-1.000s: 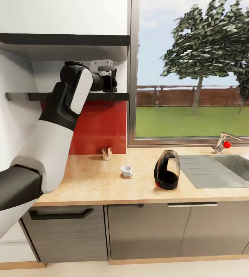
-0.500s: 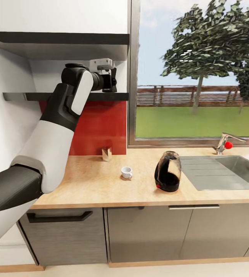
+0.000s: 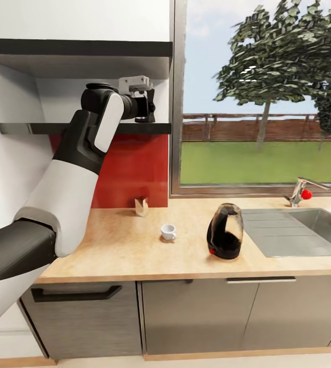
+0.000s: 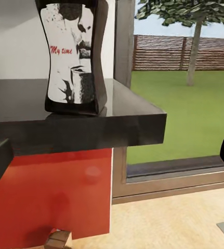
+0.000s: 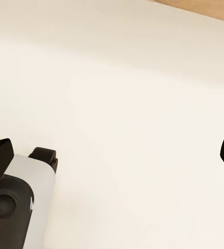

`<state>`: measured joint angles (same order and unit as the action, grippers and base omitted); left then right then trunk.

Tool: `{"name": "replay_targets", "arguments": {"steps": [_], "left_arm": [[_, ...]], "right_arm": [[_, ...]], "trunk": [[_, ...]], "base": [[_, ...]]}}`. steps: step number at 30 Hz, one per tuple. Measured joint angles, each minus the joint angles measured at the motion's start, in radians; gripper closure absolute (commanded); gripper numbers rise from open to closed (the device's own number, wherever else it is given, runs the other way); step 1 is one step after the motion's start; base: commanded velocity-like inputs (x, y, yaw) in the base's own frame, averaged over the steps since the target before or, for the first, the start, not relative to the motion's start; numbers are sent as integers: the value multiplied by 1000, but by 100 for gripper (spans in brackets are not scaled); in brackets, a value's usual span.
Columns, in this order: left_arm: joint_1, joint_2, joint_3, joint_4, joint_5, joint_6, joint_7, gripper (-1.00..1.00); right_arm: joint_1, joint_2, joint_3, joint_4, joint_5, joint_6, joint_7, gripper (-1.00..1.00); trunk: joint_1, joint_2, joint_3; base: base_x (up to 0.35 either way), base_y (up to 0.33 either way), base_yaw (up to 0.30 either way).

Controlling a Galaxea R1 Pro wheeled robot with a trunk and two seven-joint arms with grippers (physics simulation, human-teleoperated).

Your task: Set up a coffee station on the kitchen countertop: keep the coffee maker on the countertop, move the bottle of coffee from the kitchen shelf to the counter next to the coffee maker, place a paper coffee filter on top of the coffee maker, put the saucer next to the coffee maker with the coffee cup on the saucer, and place the electric kettle next to the coffee maker.

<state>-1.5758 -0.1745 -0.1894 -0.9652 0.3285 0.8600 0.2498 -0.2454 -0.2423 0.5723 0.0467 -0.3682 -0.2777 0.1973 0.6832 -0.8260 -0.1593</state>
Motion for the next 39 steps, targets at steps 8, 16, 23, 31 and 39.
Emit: {"name": "replay_targets", "arguments": {"steps": [8,16,23,31,39], "left_arm": [[0,0,-3,5,-2,-1,1,-100],[0,0,-3,91,-82,-101,89,-100],[0,0,-3,106,-95,-120,107,-100],[0,0,-2,101,-96,-124,109,-100],[0,0,-3,91,-95,-125,109,-100]], "right_arm": [[0,0,0,0,0,0,-1,-100],[0,1,0,0,0,0,0,-100],[0,1,0,0,0,0,0,-100],[0,1,0,0,0,0,0,-100],[0,-2,-2,2,0,5,1,-100]], "trunk": [[0,0,0],[0,0,0],[0,0,0],[0,0,0],[0,0,0]], "base": [[85,0,0],[6,0,0],[0,0,0],[1,0,0],[109,0,0]]}}
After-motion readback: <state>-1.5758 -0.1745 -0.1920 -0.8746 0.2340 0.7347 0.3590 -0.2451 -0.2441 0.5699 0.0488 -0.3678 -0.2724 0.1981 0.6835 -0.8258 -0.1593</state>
